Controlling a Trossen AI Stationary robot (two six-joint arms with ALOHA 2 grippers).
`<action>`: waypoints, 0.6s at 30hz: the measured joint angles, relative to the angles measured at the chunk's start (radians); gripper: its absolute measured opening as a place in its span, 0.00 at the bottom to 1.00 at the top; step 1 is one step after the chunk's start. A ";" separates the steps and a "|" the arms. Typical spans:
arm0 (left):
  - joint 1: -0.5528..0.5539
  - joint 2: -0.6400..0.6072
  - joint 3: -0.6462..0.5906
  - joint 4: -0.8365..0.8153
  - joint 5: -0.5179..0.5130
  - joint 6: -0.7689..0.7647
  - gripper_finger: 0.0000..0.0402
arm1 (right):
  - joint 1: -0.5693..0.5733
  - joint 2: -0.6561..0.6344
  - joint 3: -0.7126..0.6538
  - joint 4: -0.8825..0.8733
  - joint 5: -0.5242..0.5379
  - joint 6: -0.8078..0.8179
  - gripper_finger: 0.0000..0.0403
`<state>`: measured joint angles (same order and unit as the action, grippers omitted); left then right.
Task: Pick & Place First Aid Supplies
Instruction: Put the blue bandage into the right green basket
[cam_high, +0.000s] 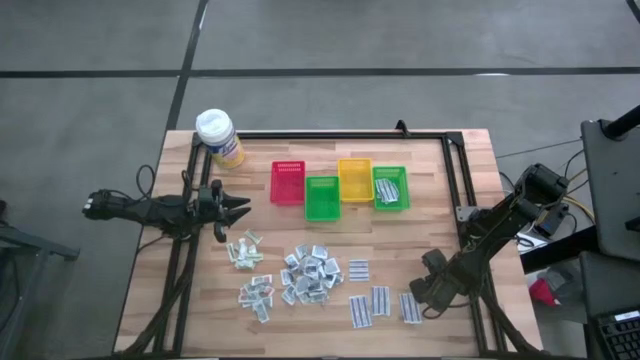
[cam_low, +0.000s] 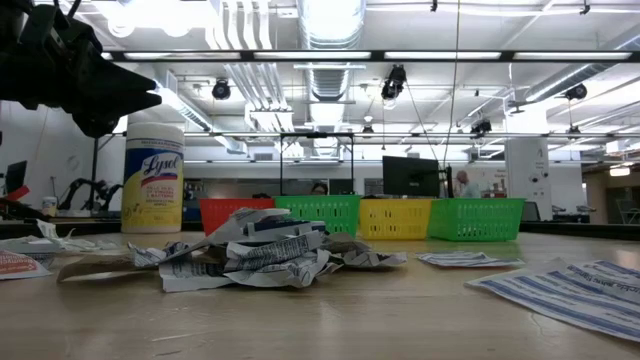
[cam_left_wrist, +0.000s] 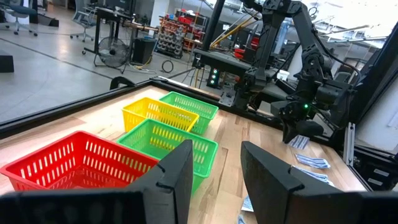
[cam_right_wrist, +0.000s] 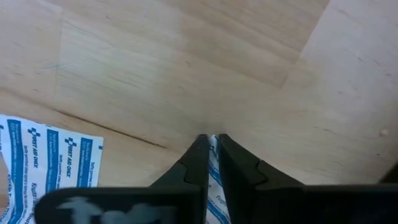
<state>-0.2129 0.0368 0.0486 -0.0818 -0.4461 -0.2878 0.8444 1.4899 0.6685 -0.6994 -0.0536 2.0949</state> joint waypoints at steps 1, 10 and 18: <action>0.000 0.000 0.000 0.000 0.000 0.000 0.33 | 0.000 0.000 0.000 0.000 0.000 0.000 0.05; 0.000 0.000 0.000 0.000 0.000 0.000 0.33 | 0.000 -0.004 0.000 -0.007 0.002 -0.007 0.02; 0.000 0.000 0.000 0.000 0.000 0.000 0.33 | 0.000 -0.018 0.031 -0.025 0.022 -0.012 0.02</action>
<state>-0.2131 0.0368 0.0486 -0.0816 -0.4464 -0.2878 0.8440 1.4720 0.6995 -0.7246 -0.0312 2.0830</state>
